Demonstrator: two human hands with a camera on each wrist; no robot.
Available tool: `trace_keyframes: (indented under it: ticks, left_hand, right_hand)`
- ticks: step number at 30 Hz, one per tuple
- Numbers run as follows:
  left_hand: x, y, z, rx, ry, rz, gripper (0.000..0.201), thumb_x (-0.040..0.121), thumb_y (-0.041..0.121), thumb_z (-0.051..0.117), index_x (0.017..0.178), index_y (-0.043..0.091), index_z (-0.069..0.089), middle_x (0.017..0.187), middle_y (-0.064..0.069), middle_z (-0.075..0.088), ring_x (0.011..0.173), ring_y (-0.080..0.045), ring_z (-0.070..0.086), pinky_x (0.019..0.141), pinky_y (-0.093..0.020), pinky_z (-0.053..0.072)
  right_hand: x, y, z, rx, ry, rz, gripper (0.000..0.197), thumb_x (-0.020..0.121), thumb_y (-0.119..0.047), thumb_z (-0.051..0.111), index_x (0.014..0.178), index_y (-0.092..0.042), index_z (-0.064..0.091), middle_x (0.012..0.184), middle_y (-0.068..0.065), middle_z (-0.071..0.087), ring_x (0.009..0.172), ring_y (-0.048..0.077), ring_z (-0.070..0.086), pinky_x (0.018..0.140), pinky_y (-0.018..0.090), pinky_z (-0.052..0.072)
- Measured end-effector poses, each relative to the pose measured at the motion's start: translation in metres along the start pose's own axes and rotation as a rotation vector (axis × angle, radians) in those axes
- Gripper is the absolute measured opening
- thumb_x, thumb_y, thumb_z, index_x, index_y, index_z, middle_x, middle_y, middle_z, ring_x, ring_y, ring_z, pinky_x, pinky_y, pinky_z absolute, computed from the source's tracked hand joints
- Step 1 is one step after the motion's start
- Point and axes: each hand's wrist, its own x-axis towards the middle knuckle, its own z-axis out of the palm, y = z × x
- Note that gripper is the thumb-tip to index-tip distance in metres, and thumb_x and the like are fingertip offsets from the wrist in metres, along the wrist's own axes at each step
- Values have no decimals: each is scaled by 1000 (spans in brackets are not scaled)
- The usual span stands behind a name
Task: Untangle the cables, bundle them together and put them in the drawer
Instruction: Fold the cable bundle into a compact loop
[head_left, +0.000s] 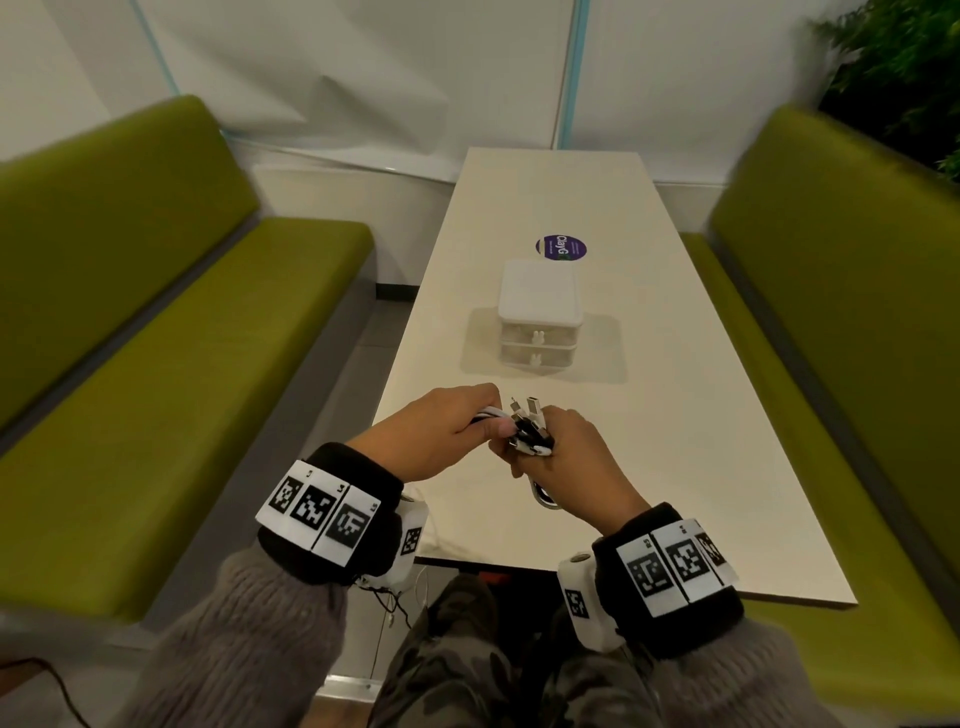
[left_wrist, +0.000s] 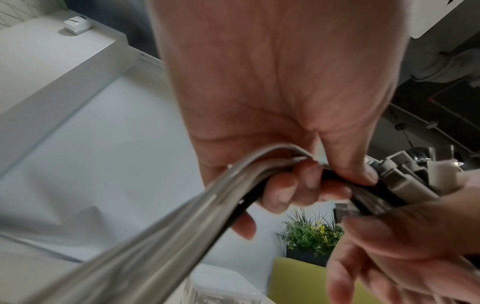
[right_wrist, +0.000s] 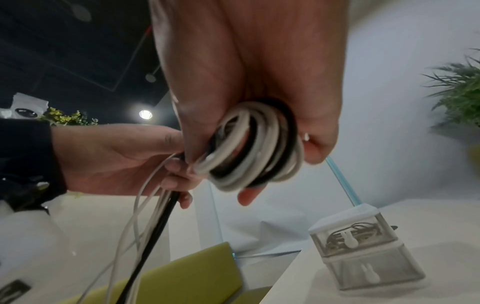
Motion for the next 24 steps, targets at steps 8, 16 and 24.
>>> trace_keyframes:
  ticks: [8, 16, 24]
  left_hand:
    - [5, -2, -4, -42, -106, 4, 17, 95, 38, 45, 97, 22, 48, 81, 6, 54, 69, -6, 47, 59, -16, 36]
    - [0, -51, -7, -45, -169, -117, 17, 98, 36, 41, 81, 31, 42, 74, 3, 47, 57, -5, 41, 53, -16, 34]
    - [-12, -29, 13, 31, 7, -2, 88, 81, 51, 62, 147, 26, 9, 145, 18, 16, 132, 2, 11, 108, -19, 15]
  right_hand:
    - [-9, -7, 0, 491, -133, 187, 24, 96, -22, 55, 78, -7, 52, 44, -4, 37, 36, 12, 35, 40, 20, 33]
    - [-12, 7, -31, 517, -150, 258, 15, 92, -15, 60, 77, -13, 58, 47, -5, 28, 38, 10, 23, 38, 16, 20]
    - [-6, 8, -24, 566, -51, 342, 43, 90, -14, 57, 58, -20, 30, 45, -6, 25, 36, 10, 19, 39, 14, 18]
